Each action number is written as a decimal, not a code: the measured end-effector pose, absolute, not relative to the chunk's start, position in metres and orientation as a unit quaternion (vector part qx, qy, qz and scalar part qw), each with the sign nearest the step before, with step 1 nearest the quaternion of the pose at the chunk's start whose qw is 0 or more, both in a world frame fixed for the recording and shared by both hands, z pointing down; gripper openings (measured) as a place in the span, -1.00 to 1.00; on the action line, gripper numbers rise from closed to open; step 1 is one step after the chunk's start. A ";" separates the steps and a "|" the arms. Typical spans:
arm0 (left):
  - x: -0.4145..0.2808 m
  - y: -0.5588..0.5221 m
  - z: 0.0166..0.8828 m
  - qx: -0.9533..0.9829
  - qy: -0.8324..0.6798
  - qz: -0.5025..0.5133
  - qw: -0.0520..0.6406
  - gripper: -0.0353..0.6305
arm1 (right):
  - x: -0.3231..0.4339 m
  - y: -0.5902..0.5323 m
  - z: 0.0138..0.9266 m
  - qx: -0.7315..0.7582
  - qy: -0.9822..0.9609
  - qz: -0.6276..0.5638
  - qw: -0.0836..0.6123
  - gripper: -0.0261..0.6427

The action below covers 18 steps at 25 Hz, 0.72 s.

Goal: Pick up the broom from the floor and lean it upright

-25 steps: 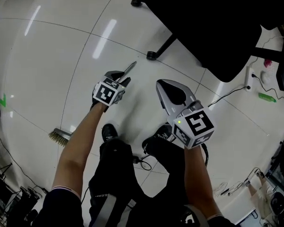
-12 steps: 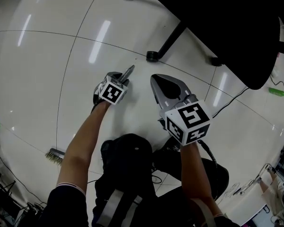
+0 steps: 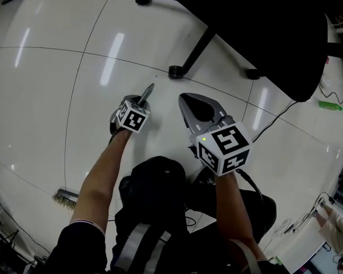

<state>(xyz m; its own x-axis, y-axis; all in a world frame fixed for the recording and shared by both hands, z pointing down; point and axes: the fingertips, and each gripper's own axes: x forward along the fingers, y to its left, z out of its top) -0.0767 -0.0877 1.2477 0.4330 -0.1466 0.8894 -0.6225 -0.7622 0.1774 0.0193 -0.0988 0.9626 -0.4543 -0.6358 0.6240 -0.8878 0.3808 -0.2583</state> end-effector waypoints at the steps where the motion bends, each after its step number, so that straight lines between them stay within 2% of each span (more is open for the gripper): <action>1: -0.077 -0.088 1.249 0.806 -0.241 0.476 0.257 -0.58 | 0.021 -0.100 0.962 0.477 -0.802 0.289 0.216 -0.91; 8: -0.084 -0.092 1.226 0.798 -0.247 0.476 0.275 -0.62 | 0.030 -0.105 0.941 0.471 -0.808 0.290 0.202 -0.91; 18: -0.080 -0.096 1.056 0.826 -0.268 0.427 0.252 -0.63 | 0.040 -0.090 0.837 0.449 -0.811 0.327 0.184 -0.91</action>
